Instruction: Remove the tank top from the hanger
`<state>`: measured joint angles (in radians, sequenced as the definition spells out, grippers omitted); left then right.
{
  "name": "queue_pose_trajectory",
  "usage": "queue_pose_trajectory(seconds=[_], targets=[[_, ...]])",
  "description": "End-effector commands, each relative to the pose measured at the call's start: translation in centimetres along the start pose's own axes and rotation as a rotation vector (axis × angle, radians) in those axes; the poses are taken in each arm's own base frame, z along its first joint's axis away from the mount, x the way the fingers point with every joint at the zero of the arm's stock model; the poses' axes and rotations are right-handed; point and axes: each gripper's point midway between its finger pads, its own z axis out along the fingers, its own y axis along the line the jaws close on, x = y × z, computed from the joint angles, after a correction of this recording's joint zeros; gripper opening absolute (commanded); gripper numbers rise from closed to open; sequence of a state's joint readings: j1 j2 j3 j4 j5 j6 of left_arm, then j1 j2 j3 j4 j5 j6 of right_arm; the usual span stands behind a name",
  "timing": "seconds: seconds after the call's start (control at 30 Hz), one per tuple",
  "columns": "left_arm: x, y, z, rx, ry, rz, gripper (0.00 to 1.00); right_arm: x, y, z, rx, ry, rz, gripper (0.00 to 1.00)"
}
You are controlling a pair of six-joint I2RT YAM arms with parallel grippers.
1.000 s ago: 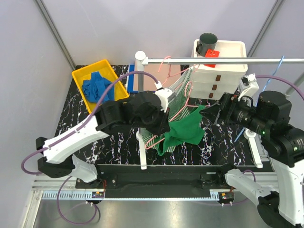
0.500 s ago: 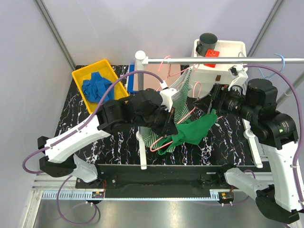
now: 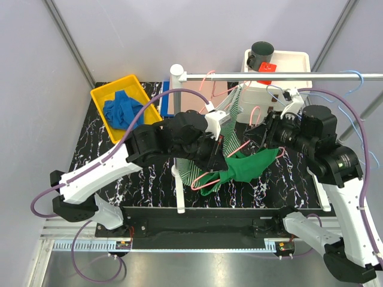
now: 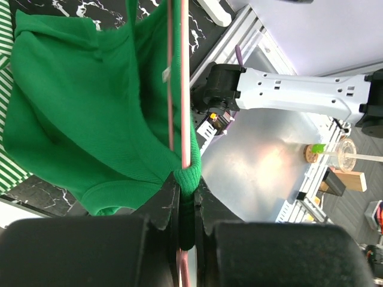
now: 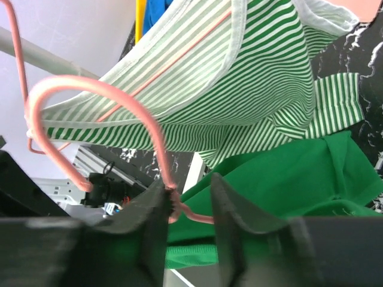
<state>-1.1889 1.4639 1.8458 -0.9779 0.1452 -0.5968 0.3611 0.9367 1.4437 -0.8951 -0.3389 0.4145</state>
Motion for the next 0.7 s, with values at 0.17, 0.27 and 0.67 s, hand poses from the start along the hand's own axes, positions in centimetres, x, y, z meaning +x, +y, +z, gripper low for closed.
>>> queue_pose_trajectory(seconds=[0.17, 0.27, 0.67], targets=[[-4.3, -3.4, -2.5, 0.112, -0.178, -0.015, 0.2, -0.5, 0.5, -0.9, -0.029, -0.105, 0.025, 0.0], [-4.8, -3.3, -2.9, 0.102, -0.21, -0.023, 0.22, 0.0, 0.3, -1.2, -0.027, -0.103, 0.031, 0.0], [-5.5, -2.9, -3.1, 0.08, -0.253, -0.054, 0.08, 1.1, 0.4, -2.4, -0.028, -0.089, 0.042, 0.0]])
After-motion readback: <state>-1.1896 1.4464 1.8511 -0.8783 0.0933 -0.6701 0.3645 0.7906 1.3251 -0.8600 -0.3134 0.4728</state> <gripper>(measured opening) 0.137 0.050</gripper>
